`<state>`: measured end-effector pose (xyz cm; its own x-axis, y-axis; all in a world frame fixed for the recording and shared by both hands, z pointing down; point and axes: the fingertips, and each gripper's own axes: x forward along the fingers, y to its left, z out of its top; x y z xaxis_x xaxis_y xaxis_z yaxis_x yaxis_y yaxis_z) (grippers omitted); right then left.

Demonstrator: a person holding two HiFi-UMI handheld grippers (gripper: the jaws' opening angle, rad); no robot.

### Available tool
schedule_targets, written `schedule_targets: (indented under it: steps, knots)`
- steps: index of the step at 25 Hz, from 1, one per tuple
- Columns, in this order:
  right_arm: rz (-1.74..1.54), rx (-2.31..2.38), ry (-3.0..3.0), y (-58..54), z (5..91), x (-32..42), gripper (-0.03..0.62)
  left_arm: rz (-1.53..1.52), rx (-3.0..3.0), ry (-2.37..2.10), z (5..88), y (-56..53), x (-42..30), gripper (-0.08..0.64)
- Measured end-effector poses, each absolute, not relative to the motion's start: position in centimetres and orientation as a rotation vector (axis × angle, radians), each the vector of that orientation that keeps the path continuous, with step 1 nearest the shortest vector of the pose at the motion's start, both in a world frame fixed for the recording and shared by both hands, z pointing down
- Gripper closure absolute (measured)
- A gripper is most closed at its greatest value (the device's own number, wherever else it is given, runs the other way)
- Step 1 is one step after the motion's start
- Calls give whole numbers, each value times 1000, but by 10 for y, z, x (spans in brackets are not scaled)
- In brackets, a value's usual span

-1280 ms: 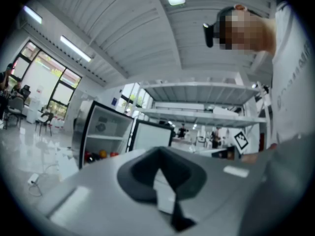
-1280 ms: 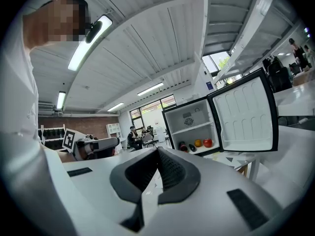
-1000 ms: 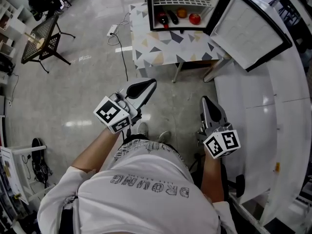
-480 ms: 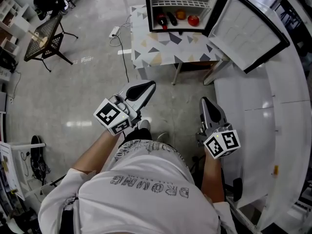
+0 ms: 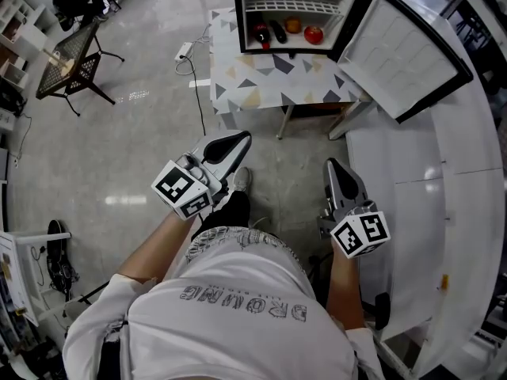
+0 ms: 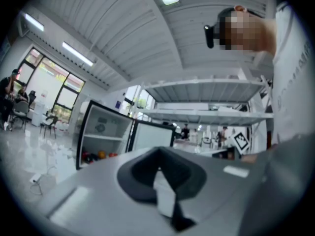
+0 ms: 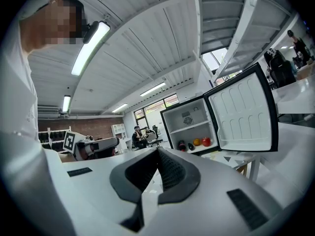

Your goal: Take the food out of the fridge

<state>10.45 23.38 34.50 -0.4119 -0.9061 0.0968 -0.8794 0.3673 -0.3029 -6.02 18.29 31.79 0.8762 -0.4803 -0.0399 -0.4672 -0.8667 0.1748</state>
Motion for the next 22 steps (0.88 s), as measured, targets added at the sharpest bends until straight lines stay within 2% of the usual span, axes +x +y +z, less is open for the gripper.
schedule_targets:
  steps: [22]
  knots:
    - [-538, -1691, 2541, 93, 366, 104, 603, -116, 2834, -717, 343, 36, -59, 552]
